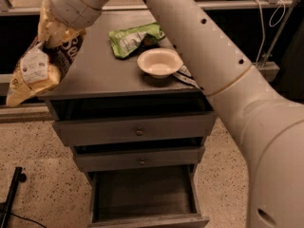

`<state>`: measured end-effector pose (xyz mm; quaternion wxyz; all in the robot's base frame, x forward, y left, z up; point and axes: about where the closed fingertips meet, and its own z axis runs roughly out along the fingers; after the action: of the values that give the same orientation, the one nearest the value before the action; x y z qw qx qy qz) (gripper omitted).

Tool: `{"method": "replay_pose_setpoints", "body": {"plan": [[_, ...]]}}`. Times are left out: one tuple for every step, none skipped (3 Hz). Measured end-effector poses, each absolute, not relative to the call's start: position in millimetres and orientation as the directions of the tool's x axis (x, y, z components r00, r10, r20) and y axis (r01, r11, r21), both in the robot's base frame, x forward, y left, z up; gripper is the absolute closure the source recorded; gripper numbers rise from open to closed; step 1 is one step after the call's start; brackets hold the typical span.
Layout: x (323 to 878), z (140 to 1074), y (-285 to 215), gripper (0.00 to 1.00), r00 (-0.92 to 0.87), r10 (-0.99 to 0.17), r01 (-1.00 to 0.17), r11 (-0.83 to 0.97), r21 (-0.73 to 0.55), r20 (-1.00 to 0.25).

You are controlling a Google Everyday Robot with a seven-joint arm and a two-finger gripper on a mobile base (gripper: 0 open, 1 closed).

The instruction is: Pick brown chip bag from bottom drawer and place on counter

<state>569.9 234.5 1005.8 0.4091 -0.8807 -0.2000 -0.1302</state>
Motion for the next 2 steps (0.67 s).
{"method": "replay_pose_setpoints", "body": {"plan": [[609.8, 999.5, 250.8, 1.00, 0.881, 0.234, 0.463, -0.606, -0.647, 0.412], [660.5, 987.3, 246.2, 1.00, 0.901, 0.146, 0.401, -0.637, -0.658, 0.408]]}}
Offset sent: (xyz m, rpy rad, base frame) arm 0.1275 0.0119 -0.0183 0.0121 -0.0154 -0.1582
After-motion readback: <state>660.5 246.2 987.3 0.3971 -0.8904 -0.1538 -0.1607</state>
